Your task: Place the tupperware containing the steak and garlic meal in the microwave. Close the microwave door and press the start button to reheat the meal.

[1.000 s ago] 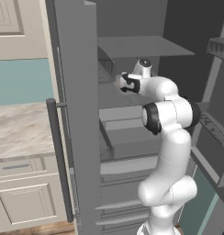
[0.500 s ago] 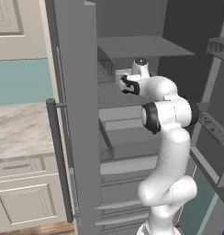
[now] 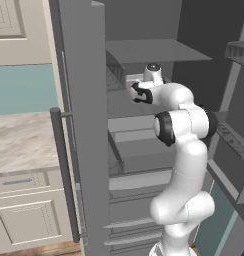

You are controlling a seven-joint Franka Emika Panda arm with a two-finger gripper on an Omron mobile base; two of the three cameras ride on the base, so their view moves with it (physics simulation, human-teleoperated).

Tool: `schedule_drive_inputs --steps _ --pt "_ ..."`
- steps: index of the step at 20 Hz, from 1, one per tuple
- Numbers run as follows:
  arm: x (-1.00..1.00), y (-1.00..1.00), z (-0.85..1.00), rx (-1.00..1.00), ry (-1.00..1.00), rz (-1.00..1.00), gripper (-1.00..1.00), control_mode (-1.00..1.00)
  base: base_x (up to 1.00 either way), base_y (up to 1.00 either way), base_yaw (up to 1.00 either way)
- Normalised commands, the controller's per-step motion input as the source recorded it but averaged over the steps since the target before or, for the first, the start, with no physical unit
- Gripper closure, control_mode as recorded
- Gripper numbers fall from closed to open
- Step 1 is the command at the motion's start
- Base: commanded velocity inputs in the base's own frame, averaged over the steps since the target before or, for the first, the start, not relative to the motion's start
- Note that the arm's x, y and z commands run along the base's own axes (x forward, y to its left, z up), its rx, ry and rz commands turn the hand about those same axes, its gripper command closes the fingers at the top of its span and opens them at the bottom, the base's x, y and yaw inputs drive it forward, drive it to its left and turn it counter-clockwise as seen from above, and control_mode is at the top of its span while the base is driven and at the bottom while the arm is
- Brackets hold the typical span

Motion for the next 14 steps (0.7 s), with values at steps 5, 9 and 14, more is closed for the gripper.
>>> schedule_drive_inputs --steps 5,9,14 --pt "-0.30 0.00 -0.20 0.00 -0.06 0.00 1.00 -1.00 0.00 0.00 0.00" --pt "-0.71 0.00 -0.08 0.00 -0.08 0.00 1.00 -1.00 0.00 0.00 0.00" --pt "-0.98 0.00 -0.04 0.00 -0.08 0.00 1.00 -1.00 0.00 0.00 0.00"
